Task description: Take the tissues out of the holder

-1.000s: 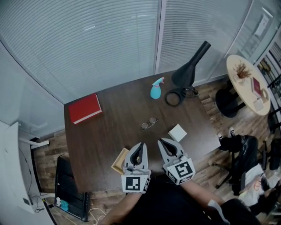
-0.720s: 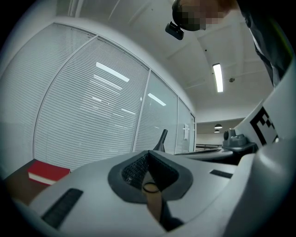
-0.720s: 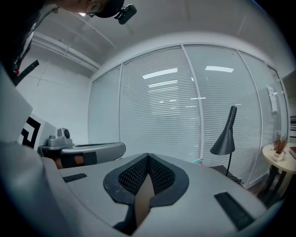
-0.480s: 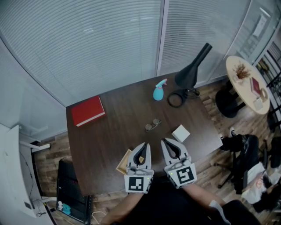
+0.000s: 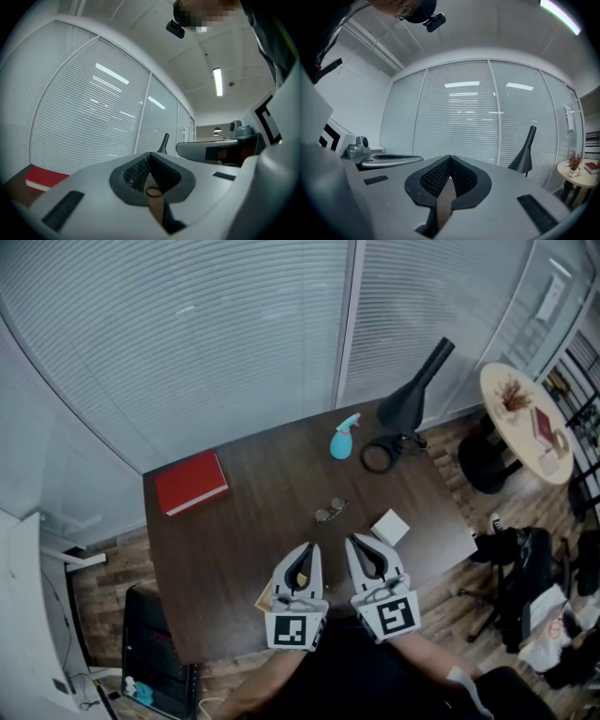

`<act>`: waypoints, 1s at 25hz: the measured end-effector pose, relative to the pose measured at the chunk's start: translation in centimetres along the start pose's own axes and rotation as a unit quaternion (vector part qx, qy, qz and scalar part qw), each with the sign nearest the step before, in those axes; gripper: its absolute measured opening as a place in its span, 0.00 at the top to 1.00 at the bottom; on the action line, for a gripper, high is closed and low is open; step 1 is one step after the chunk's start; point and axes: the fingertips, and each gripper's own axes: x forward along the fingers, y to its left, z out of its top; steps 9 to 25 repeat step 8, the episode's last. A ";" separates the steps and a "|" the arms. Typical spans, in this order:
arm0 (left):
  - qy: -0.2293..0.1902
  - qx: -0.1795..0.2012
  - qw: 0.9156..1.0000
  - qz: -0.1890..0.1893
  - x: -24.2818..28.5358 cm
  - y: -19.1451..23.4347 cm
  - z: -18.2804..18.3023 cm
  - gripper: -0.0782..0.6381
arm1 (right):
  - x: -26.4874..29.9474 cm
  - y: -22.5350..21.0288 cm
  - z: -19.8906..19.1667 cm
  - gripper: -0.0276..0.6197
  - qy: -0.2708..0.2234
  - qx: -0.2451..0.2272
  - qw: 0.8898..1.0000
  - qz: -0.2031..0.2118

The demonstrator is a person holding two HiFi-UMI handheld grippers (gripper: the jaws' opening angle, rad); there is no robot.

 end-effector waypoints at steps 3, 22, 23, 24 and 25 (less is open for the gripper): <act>-0.001 -0.008 1.000 -0.001 -0.3 0.3 0.1 0.89 | 0.1 0.4 0.3 0.94 -0.004 -0.006 1.000 -0.004; 0.002 -0.008 1.000 -0.006 -0.7 0.9 0.0 0.89 | 0.5 1.4 0.1 0.94 0.000 -0.002 1.000 -0.002; 0.002 -0.008 1.000 -0.006 -0.7 0.9 0.0 0.89 | 0.5 1.4 0.1 0.94 0.000 -0.002 1.000 -0.002; 0.002 -0.008 1.000 -0.006 -0.7 0.9 0.0 0.89 | 0.5 1.4 0.1 0.94 0.000 -0.002 1.000 -0.002; 0.002 -0.008 1.000 -0.006 -0.7 0.9 0.0 0.89 | 0.5 1.4 0.1 0.94 0.000 -0.002 1.000 -0.002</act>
